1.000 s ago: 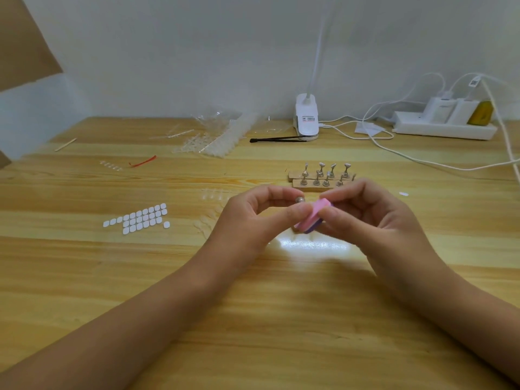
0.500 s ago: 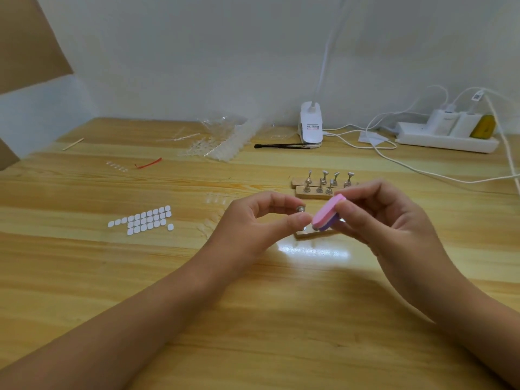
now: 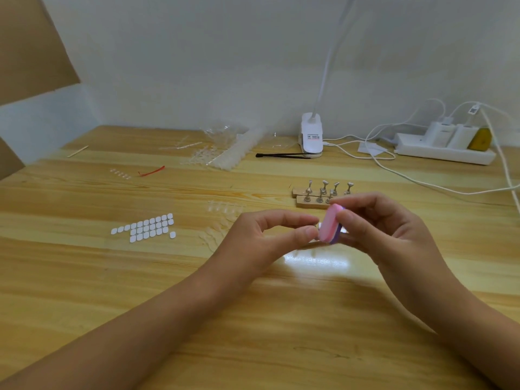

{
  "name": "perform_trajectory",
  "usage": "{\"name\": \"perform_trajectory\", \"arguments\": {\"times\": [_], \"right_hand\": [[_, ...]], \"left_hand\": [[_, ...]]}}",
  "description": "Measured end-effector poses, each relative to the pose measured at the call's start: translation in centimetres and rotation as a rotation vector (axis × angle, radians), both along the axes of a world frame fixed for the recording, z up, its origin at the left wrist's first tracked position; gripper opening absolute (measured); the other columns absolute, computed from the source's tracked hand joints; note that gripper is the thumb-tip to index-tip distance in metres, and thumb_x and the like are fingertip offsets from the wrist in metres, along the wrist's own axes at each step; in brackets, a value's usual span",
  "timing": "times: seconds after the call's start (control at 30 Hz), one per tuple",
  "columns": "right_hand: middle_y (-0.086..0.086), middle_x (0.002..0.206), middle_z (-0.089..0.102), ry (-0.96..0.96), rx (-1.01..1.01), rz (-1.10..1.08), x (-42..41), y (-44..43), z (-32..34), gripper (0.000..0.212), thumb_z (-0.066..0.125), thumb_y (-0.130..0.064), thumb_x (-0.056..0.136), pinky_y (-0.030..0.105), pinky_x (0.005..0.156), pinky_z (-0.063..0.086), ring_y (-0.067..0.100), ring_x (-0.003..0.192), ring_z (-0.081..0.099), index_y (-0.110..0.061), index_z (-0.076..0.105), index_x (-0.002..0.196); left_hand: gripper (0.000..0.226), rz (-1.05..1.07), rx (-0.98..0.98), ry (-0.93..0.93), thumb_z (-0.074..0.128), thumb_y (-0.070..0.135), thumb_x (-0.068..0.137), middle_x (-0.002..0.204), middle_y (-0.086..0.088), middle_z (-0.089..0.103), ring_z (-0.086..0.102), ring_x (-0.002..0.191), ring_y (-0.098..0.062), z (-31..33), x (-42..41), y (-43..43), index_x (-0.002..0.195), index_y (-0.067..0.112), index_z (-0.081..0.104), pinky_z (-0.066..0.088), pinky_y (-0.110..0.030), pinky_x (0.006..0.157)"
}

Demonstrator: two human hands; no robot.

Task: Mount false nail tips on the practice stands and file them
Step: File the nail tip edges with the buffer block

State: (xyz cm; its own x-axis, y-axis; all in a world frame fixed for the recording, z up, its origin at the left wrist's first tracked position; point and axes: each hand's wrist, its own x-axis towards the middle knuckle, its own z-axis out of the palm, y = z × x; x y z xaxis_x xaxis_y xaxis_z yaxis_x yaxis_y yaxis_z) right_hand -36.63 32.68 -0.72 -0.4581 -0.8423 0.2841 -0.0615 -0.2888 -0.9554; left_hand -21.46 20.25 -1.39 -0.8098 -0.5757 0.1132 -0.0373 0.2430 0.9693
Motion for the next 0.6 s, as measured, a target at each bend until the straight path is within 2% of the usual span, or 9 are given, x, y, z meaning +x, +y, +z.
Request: {"name": "perform_trajectory", "arguments": {"times": [0.17, 0.23, 0.33, 0.47, 0.53, 0.6], "right_hand": [[0.011, 0.09, 0.074, 0.067, 0.088, 0.094, 0.27, 0.01, 0.04, 0.024, 0.071, -0.028, 0.073, 0.024, 0.072, 0.057, 0.021, 0.082, 0.072, -0.014, 0.073, 0.093], [0.011, 0.09, 0.074, 0.055, 0.071, 0.066, 0.22, -0.02, 0.06, 0.024, 0.072, -0.027, 0.073, 0.025, 0.073, 0.057, 0.022, 0.083, 0.072, -0.014, 0.073, 0.093], [0.009, 0.089, 0.074, 0.014, 0.014, 0.016, 0.08, 0.07, 0.2, 0.018, 0.071, -0.024, 0.074, 0.024, 0.073, 0.058, 0.02, 0.084, 0.073, -0.017, 0.074, 0.09], [0.01, 0.088, 0.074, 0.076, 0.082, 0.112, 0.45, 0.15, 0.01, 0.021, 0.071, -0.022, 0.074, 0.023, 0.069, 0.057, 0.022, 0.081, 0.073, -0.01, 0.072, 0.09], [0.008, 0.087, 0.074, 0.094, 0.067, 0.077, 0.44, 0.14, 0.0, 0.022, 0.071, -0.024, 0.074, 0.023, 0.068, 0.057, 0.021, 0.08, 0.072, -0.01, 0.071, 0.091], [0.007, 0.084, 0.074, 0.081, 0.024, 0.024, 0.15, 0.14, 0.06, 0.022, 0.071, -0.026, 0.074, 0.024, 0.069, 0.057, 0.02, 0.079, 0.072, -0.012, 0.072, 0.091]], "left_hand": [[0.031, -0.01, 0.012, 0.019, 0.071, 0.047, 0.077, 0.107, 0.013, 0.074, 0.064, 0.11, 0.0, -0.02, 0.04, -0.06, 0.102, 0.031, 0.077, 0.041, -0.036, 0.105], [0.027, -0.014, 0.01, 0.018, 0.073, 0.045, 0.08, 0.108, 0.012, 0.074, 0.064, 0.111, -0.002, -0.05, 0.03, -0.16, 0.103, 0.031, 0.077, 0.04, -0.039, 0.106], [0.026, -0.013, -0.004, 0.015, 0.074, 0.044, 0.081, 0.108, 0.012, 0.074, 0.064, 0.11, -0.001, -0.05, -0.03, -0.18, 0.103, 0.031, 0.077, 0.041, -0.037, 0.103], [0.029, 0.017, 0.003, 0.015, 0.07, 0.045, 0.079, 0.108, 0.012, 0.074, 0.064, 0.109, -0.001, -0.07, 0.08, -0.38, 0.103, 0.03, 0.077, 0.042, -0.035, 0.102], [0.029, 0.005, -0.03, 0.008, 0.071, 0.047, 0.077, 0.106, 0.014, 0.074, 0.064, 0.107, 0.003, -0.12, 0.12, -0.29, 0.101, 0.032, 0.077, 0.042, -0.029, 0.095], [0.026, -0.011, -0.077, -0.006, 0.074, 0.046, 0.077, 0.105, 0.015, 0.074, 0.064, 0.106, 0.003, -0.27, 0.0, 0.02, 0.1, 0.033, 0.077, 0.044, -0.028, 0.094]]}}
